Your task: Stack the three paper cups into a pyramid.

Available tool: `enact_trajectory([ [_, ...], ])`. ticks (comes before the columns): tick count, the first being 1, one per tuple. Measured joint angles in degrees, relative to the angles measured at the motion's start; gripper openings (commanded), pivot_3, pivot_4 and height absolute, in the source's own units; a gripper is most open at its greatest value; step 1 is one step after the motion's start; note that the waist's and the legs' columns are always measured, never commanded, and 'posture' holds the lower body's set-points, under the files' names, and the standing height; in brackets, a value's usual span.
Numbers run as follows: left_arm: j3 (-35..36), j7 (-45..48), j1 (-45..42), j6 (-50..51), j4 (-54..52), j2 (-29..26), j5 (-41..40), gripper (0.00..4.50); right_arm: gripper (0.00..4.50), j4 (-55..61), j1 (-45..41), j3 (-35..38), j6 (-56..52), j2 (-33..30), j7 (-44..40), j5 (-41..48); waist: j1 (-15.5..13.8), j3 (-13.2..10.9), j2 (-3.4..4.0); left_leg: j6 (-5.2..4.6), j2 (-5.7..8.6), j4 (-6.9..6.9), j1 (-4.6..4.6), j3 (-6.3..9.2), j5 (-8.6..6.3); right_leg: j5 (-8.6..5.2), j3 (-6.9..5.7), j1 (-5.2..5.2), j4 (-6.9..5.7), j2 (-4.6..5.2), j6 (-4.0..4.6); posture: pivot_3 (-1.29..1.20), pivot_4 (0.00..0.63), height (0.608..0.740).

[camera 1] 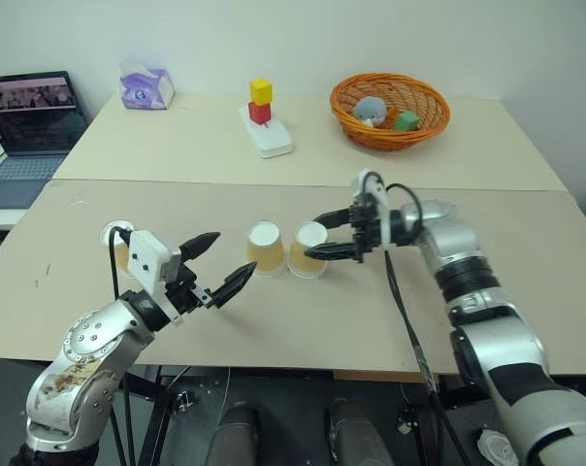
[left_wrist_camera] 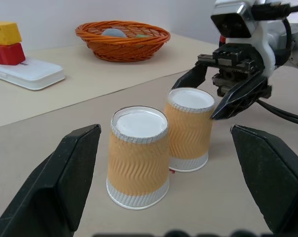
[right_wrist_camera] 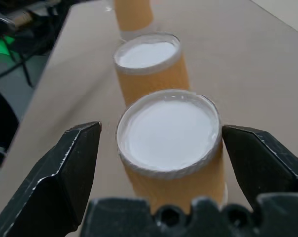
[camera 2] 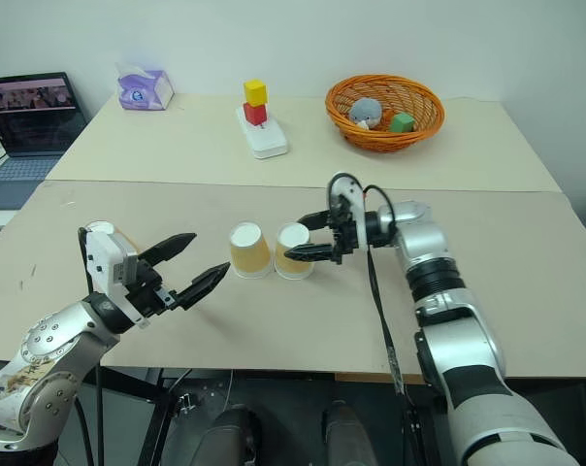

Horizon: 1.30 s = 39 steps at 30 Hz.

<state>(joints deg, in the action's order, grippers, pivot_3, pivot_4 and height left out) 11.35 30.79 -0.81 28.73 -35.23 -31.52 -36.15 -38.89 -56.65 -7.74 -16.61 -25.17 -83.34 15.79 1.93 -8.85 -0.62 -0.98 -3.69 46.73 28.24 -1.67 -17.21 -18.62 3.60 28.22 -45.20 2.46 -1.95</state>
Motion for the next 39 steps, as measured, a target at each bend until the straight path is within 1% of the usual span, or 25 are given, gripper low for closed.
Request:
enact_trajectory([
  [4, -0.2, 0.2, -0.8, 0.0, 0.2, 0.1, 0.0, 4.50, 4.47, 4.0, 0.9, 3.1, -4.4, -4.0, -2.5, 3.5, -0.1, 0.0, 0.00, 0.00, 0.00, 0.00, -0.03, 0.01, 0.00, 0.00, -0.01, -0.03, -0.02, 0.00, 0.00, 0.00, 0.150, 0.666],
  [8, 1.2, -1.8, -1.9, 0.7, 0.3, 1.9, -2.4, 4.50, 4.47, 5.8, 3.5, 5.1, -5.8, -7.7, -2.1, 3.6, -0.2, 0.0, 0.00, 0.00, 0.00, 0.00, -0.02, -0.01, 0.00, 0.00, 0.00, -0.03, 0.00, 0.01, 0.00, 0.00, 0.150, 0.666],
  [11, 4.0, -6.8, -2.4, 3.1, -0.1, 4.4, -6.9, 4.50, 4.47, 6.6, 4.5, 8.5, -7.2, -10.1, 1.1, 4.2, -0.1, 0.0, -0.03, 0.00, -0.01, -0.01, -0.02, 0.00, 0.00, 0.00, 0.03, -0.01, -0.03, 0.00, 0.00, 0.00, 0.150, 0.666],
  [13, 6.2, -10.8, -2.1, 4.6, -0.9, 6.3, -9.8, 4.50, 4.47, 9.2, 5.5, 10.9, -7.7, -11.2, 2.7, 5.8, -0.1, 0.0, -0.04, -0.01, -0.01, -0.02, -0.02, 0.03, 0.00, 0.00, 0.03, -0.01, -0.02, 0.00, 0.00, 0.00, 0.150, 0.666],
  [16, 9.8, -18.9, -0.5, 6.0, -2.7, 9.7, -14.5, 4.50, 4.47, 17.4, 8.5, 14.5, -11.5, -11.8, 5.6, 9.7, 0.0, 0.0, -0.04, -0.01, -0.01, -0.01, -0.03, 0.08, 0.00, 0.00, 0.02, -0.04, -0.02, 0.01, 0.00, 0.00, 0.150, 0.666],
  [19, 11.8, -24.7, 2.7, 6.6, -4.3, 11.9, -16.1, 4.50, 4.47, 25.7, 13.0, 15.2, -14.3, -11.9, 6.9, 12.5, 0.0, 0.0, -0.04, -0.01, 0.00, 0.00, -0.03, 0.12, 0.00, 0.00, 0.02, -0.06, -0.03, 0.03, 0.00, 0.00, 0.150, 0.666],
  [22, 11.5, -27.9, 7.5, 6.8, -6.5, 13.1, -16.5, 4.50, 4.47, 32.1, 16.6, 14.6, -16.6, -11.9, 8.0, 13.9, 0.0, 0.0, -0.04, 0.00, 0.02, 0.00, -0.04, 0.10, 0.00, 0.00, 0.02, -0.06, -0.03, 0.04, -0.01, 0.00, 0.150, 0.666],
  [26, 9.8, -29.6, 11.4, 6.6, -7.3, 14.3, -15.1, 4.50, 4.47, 38.4, 17.6, 13.7, -18.5, -12.0, 9.1, 16.0, 0.0, 0.0, -0.04, -0.01, 0.02, 0.00, -0.08, 0.08, 0.00, 0.00, 0.02, -0.09, -0.02, 0.00, -0.01, 0.00, 0.150, 0.666],
  [28, 8.7, -30.7, 13.0, 6.3, -7.3, 14.8, -12.1, 4.50, 4.47, 41.6, 18.9, 12.8, -18.7, -12.0, 9.3, 16.9, 0.0, 0.0, -0.05, -0.01, 0.02, -0.01, -0.05, 0.08, 0.00, 0.00, 0.01, -0.08, 0.02, -0.02, -0.01, 0.00, 0.150, 0.666],
  [30, 7.8, -31.4, 13.4, 5.9, -7.3, 14.9, -9.2, 4.50, 4.47, 42.4, 19.6, 12.0, -19.0, -12.0, 9.8, 17.1, 0.0, 0.0, -0.05, -0.01, 0.05, 0.00, -0.05, 0.07, 0.00, 0.00, 0.01, -0.08, 0.03, 0.00, -0.01, 0.00, 0.150, 0.666],
  [33, 7.6, -35.2, 11.5, 4.0, -5.5, 14.9, -1.8, 4.50, 4.47, 42.8, 19.6, 11.4, -19.7, -11.9, 10.9, 18.2, -0.3, 0.0, -0.05, -0.01, 0.06, 0.00, -0.08, 0.06, 0.00, 0.00, 0.01, -0.10, 0.01, 0.00, -0.01, 0.00, 0.150, 0.666],
  [35, 7.7, -37.3, 9.9, 3.9, -3.7, 14.9, 1.7, 4.50, 4.47, 43.5, 19.6, 11.1, -20.1, -11.6, 11.2, 19.0, -0.6, 0.0, -0.05, -0.01, 0.06, 0.00, -0.05, 0.07, 0.00, 0.00, 0.01, -0.09, 0.05, -0.01, -0.01, 0.00, 0.150, 0.666],
  [37, 7.5, -38.2, 8.0, 3.8, -1.8, 14.9, 4.8, 4.50, 4.47, 44.6, 19.8, 10.9, -20.3, -11.6, 11.4, 19.4, -0.8, 0.0, -0.06, -0.01, 0.07, 0.00, -0.02, 0.06, 0.00, 0.00, 0.02, -0.08, 0.07, 0.01, -0.01, 0.00, 0.150, 0.666],
  [39, 7.6, -38.6, 6.4, 4.0, -0.3, 14.8, 5.7, 4.50, 4.47, 45.8, 19.9, 10.8, -20.3, -11.7, 11.4, 19.7, -1.0, 0.0, -0.06, -0.01, 0.07, -0.01, -0.03, 0.07, 0.00, 0.01, 0.01, -0.08, 0.07, 0.01, -0.01, 0.00, 0.150, 0.666],
])
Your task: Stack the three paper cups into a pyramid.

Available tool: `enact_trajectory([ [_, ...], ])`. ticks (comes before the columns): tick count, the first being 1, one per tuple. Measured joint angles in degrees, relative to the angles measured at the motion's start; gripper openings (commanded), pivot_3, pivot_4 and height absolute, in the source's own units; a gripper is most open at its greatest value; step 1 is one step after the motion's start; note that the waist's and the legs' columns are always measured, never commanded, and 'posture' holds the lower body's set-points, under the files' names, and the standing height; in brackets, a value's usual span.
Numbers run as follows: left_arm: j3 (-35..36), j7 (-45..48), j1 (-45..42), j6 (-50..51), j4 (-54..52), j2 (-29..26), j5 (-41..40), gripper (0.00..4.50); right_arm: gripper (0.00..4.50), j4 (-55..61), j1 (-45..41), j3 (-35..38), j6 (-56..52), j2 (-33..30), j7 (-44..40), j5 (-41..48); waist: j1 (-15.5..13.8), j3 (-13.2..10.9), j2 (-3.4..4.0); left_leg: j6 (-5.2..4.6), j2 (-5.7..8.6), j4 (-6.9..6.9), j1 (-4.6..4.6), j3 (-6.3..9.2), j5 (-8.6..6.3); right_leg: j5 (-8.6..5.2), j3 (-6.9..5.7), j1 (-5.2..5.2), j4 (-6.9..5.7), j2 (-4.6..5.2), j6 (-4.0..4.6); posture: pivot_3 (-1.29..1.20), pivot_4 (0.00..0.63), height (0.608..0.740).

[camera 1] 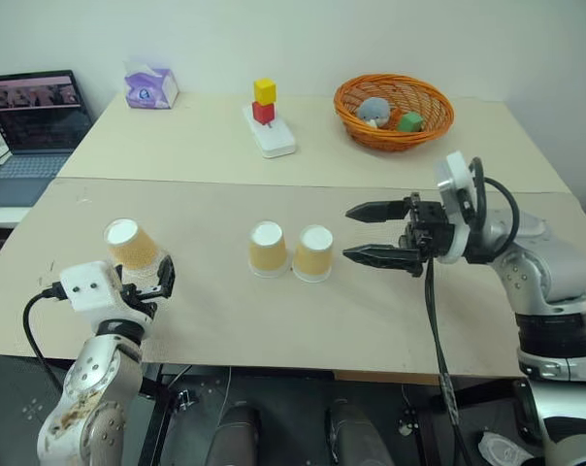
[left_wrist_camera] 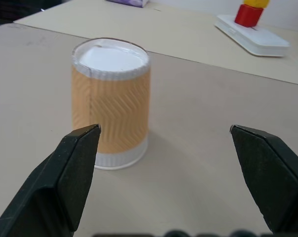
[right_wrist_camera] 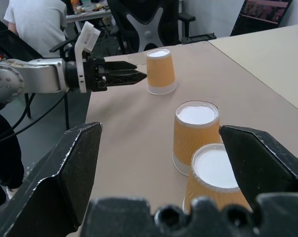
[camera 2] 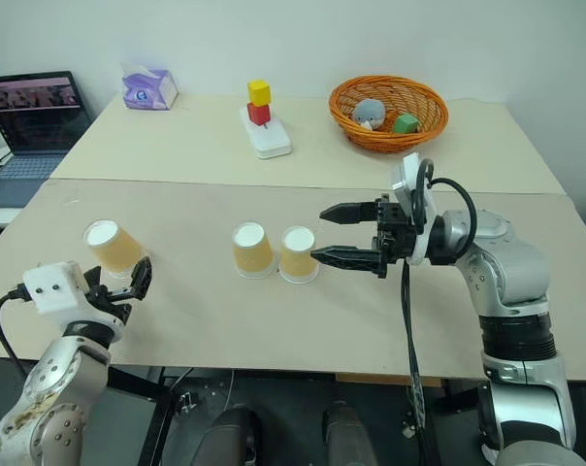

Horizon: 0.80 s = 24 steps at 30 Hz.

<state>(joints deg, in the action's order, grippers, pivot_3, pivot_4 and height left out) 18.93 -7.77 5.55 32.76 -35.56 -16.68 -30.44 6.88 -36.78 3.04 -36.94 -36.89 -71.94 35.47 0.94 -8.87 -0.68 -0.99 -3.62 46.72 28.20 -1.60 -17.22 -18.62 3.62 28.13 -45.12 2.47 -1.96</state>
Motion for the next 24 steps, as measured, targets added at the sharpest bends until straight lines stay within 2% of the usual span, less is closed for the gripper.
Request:
enact_trajectory([
  [8, 0.2, 1.6, -5.2, -0.2, 6.3, -1.0, 3.7, 4.50, 4.47, 2.6, 0.1, 0.0, -0.6, -0.9, 0.9, 1.8, -0.1, 0.0, -0.03, 0.00, 0.00, 0.01, 0.00, 0.00, 0.00, 0.01, -0.01, -0.01, -0.01, 0.01, -0.01, 0.00, 0.150, 0.666],
  [15, -0.1, 4.0, -6.2, -0.8, 8.6, -1.2, 6.5, 4.50, 4.47, 2.4, 0.1, 0.0, -0.6, -0.9, 1.4, 1.8, -0.1, 0.0, -0.03, 0.00, -0.01, 0.01, -0.01, 0.01, 0.00, 0.01, -0.01, -0.01, -0.02, 0.01, -0.01, 0.00, 0.150, 0.666],
  [24, 2.2, 0.7, -8.6, -1.7, 9.6, 0.2, 10.9, 4.50, 4.47, 1.5, 0.1, 0.0, -0.6, -0.9, 2.2, 1.8, -0.1, 0.0, -0.04, 0.00, 0.00, 0.01, 0.00, 0.01, 0.00, 0.01, -0.01, -0.01, -0.03, 0.02, -0.01, 0.00, 0.150, 0.666],
])
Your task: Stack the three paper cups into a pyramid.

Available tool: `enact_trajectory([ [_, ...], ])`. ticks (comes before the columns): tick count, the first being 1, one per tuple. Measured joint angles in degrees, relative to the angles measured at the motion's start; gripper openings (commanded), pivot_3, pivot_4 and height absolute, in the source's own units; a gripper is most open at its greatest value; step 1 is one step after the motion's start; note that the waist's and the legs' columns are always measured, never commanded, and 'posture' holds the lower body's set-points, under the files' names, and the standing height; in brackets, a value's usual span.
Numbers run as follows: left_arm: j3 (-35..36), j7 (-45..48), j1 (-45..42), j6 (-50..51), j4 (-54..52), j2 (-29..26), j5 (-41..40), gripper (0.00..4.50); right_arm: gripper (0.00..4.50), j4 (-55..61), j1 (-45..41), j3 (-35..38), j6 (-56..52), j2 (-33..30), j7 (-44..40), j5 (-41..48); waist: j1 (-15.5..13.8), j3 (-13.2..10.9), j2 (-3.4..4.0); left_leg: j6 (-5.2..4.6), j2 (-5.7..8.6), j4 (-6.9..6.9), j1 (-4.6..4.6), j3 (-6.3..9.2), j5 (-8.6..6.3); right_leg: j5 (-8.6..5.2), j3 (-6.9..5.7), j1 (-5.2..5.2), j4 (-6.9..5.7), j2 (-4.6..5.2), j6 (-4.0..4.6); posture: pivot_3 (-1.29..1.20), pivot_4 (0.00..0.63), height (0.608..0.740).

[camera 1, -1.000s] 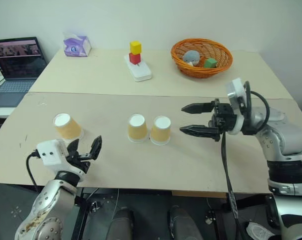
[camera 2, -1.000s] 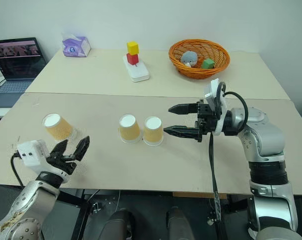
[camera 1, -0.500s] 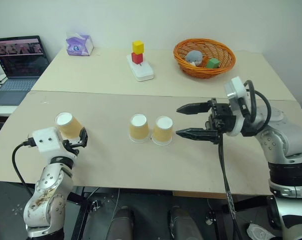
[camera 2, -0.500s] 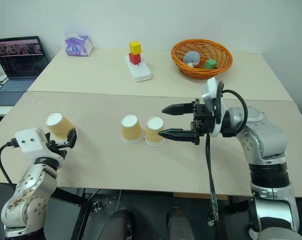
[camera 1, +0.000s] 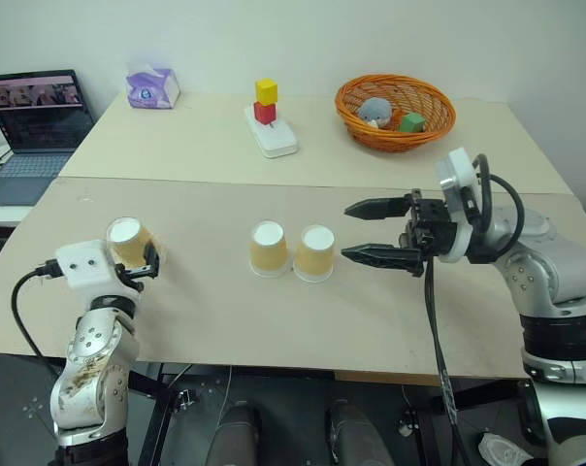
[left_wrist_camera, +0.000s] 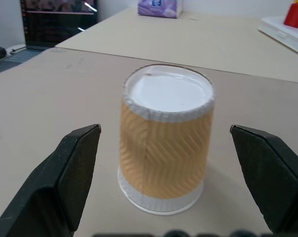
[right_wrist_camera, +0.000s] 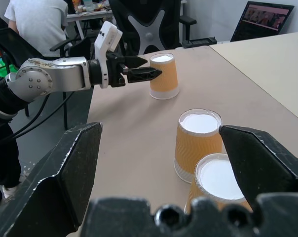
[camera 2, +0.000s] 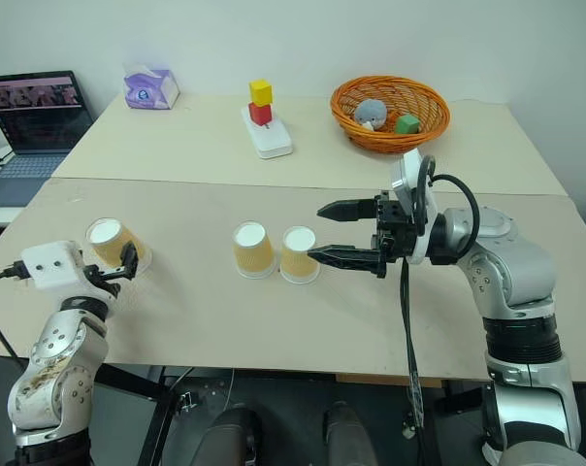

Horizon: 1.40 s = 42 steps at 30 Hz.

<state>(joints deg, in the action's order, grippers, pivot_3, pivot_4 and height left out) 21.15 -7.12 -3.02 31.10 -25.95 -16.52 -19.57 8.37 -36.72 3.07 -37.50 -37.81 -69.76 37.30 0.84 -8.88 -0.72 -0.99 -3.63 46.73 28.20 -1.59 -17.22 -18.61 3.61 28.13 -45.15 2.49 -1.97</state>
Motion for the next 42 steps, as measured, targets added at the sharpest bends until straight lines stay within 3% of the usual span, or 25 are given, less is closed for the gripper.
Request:
enact_trajectory([
  [19, -2.2, 4.5, -10.5, -3.8, 12.2, -0.3, 4.1, 4.50, 4.47, -0.8, 0.0, 0.0, 0.1, 0.0, 1.5, 0.0, 0.0, 0.0, -0.02, 0.00, 0.03, 0.00, 0.02, 0.00, 0.00, 0.01, -0.01, 0.01, 0.01, 0.02, -0.01, 0.00, 0.150, 0.666],
  [22, -2.3, 4.7, -10.7, -4.9, 13.5, -0.2, 4.4, 3.81, 4.50, -0.8, 0.0, 0.0, 0.1, 0.0, 1.8, 0.0, 0.0, 0.0, -0.02, 0.00, 0.02, 0.00, 0.02, 0.01, 0.00, 0.01, -0.01, 0.01, 0.00, 0.02, -0.01, 0.00, 0.150, 0.666],
  [26, -2.3, 5.4, -11.8, -5.3, 14.9, -0.1, 4.7, 2.55, 4.50, -0.8, 0.0, 0.0, 0.1, 0.0, 2.4, 0.0, -0.1, 0.0, -0.02, 0.00, 0.03, 0.01, 0.02, 0.01, 0.00, 0.01, -0.01, 0.00, 0.00, 0.03, -0.02, 0.00, 0.150, 0.666],
  [33, -2.3, 5.6, -14.4, -5.9, 17.8, -0.4, 5.4, 2.55, 4.50, -1.0, 0.0, 0.2, 0.1, 0.0, 2.8, 0.0, -0.1, 0.0, -0.02, 0.00, 0.04, 0.01, 0.03, 0.01, 0.00, 0.01, -0.02, 0.00, -0.01, 0.03, -0.02, 0.00, 0.150, 0.666],
  [37, -4.7, 7.6, -19.8, -6.8, 18.9, -3.7, 7.4, 2.55, 4.50, -1.3, 0.0, 0.2, 0.1, 0.0, 2.8, 0.0, -0.2, -0.1, -0.13, 0.01, 0.06, 0.01, 0.05, 0.03, 0.01, 0.01, -0.06, 0.00, 0.00, 0.04, -0.02, 0.00, 0.150, 0.666],
  [42, -11.7, 19.2, -28.7, -4.1, 17.7, -7.2, 4.7, 2.55, 4.50, -1.7, -0.1, 0.1, 0.2, 0.0, 2.9, 0.0, -0.3, -0.1, -0.14, 0.01, 0.16, 0.00, 0.09, 0.01, 0.01, 0.02, -0.03, 0.01, 0.06, 0.14, -0.04, 0.00, 0.150, 0.666],
])
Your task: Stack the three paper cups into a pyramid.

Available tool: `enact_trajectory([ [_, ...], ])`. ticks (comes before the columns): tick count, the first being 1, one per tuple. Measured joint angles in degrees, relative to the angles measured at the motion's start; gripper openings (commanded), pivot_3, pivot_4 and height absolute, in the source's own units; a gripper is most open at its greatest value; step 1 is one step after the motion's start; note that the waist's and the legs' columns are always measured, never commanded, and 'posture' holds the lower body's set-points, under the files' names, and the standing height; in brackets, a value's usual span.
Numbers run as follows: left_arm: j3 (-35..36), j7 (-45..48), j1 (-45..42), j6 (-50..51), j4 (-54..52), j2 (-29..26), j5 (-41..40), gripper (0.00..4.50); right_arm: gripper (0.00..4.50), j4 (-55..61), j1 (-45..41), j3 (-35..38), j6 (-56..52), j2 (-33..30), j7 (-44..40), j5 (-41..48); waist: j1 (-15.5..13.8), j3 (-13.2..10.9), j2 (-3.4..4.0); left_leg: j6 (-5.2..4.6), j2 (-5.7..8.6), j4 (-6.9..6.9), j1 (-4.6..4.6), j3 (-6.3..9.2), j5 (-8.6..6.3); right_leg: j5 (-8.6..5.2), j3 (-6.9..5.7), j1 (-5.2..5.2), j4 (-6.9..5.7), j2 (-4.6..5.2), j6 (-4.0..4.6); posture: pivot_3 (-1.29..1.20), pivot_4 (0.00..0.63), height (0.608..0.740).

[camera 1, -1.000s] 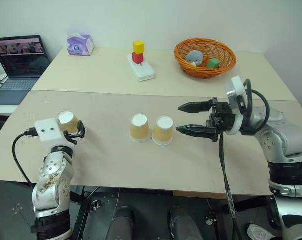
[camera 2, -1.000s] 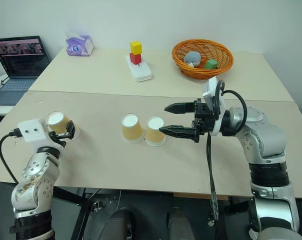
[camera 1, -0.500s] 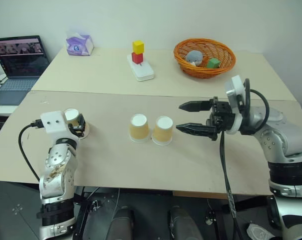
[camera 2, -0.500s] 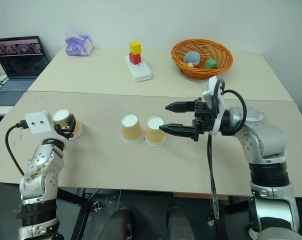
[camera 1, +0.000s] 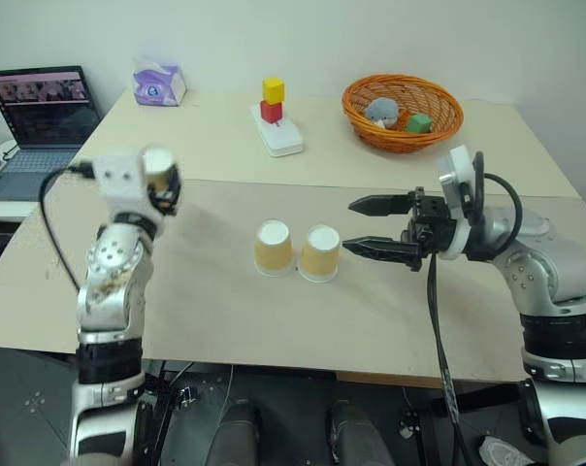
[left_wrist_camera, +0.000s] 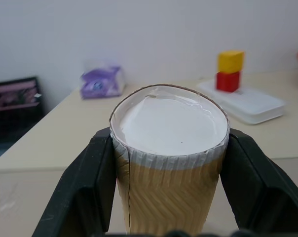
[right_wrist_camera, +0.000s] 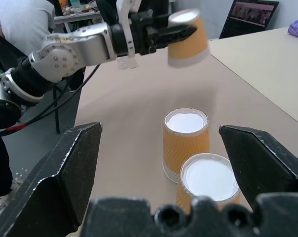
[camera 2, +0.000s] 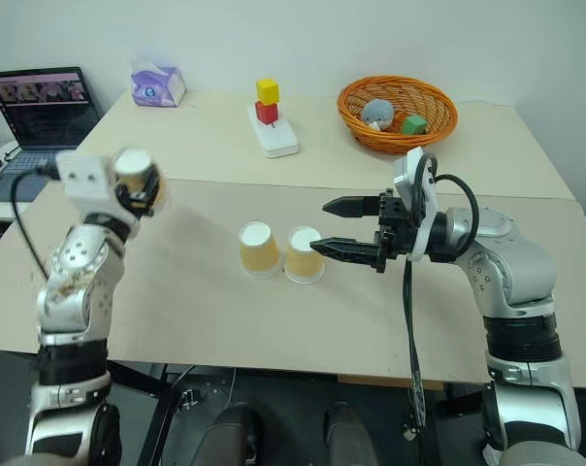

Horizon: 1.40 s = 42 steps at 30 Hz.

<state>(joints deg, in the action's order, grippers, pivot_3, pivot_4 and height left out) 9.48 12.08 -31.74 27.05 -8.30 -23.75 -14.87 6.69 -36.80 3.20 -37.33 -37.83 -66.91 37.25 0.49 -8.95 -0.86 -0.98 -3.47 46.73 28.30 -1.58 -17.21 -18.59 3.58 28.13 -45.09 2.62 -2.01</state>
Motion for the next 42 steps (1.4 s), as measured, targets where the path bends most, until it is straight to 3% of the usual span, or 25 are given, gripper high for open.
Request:
enact_trajectory([
  [4, -3.8, 12.4, -1.4, 4.6, -0.8, -1.3, -7.9, 2.55, 4.50, 0.0, 0.1, 0.1, 0.0, 0.0, 0.1, 0.0, 0.4, 0.0, -0.05, 0.02, -0.07, 0.01, 0.00, 0.01, 0.02, 0.00, 0.00, 0.04, -0.04, -0.07, 0.00, 0.00, 0.150, 0.666],
  [10, -2.5, 26.0, -10.0, 12.3, -1.1, -6.1, -20.4, 2.55, 4.50, 1.2, 2.1, 1.1, 0.0, -1.0, 1.1, 0.0, 0.7, 0.0, -0.05, 0.02, -0.07, 0.00, -0.04, -0.01, 0.02, -0.01, 0.03, 0.02, -0.03, -0.11, 0.00, 0.00, 0.150, 0.666],
  [19, -6.1, 41.5, -14.5, 16.8, 3.0, -10.0, -25.9, 2.55, 4.50, 4.0, 4.4, 2.6, -0.1, -1.7, 3.0, 1.3, 0.4, -0.1, -0.06, 0.03, -0.06, 0.02, -0.02, 0.00, 0.02, -0.01, 0.02, 0.02, -0.02, -0.11, 0.00, 0.00, 0.150, 0.666],
  [24, -7.0, 44.1, -17.9, 17.5, 7.9, -9.3, -25.9, 2.55, 4.50, 4.5, 4.7, 3.1, -0.3, -2.0, 4.0, 2.3, 0.4, -0.1, -0.06, 0.02, -0.06, 0.03, -0.03, 0.00, 0.03, -0.01, 0.02, 0.02, -0.03, -0.12, -0.01, 0.00, 0.150, 0.666],
  [33, -11.0, 46.7, -19.9, 10.0, 19.9, -6.6, -17.7, 2.55, 4.50, 5.3, 5.6, 3.9, -0.5, -2.6, 5.4, 2.6, 0.4, -0.1, -0.07, 0.02, -0.06, 0.03, 0.00, -0.01, 0.03, -0.01, 0.02, 0.04, -0.02, -0.12, 0.00, 0.00, 0.150, 0.666],
  [42, -11.7, 48.7, -20.4, 8.2, 21.7, -3.2, -15.9, 2.55, 4.50, 6.7, 6.3, 4.3, -0.9, -3.3, 6.2, 4.3, 0.3, -0.1, -0.07, 0.02, -0.05, 0.03, 0.00, 0.00, 0.03, -0.01, 0.02, 0.03, -0.02, -0.11, -0.01, 0.00, 0.150, 0.666],
])
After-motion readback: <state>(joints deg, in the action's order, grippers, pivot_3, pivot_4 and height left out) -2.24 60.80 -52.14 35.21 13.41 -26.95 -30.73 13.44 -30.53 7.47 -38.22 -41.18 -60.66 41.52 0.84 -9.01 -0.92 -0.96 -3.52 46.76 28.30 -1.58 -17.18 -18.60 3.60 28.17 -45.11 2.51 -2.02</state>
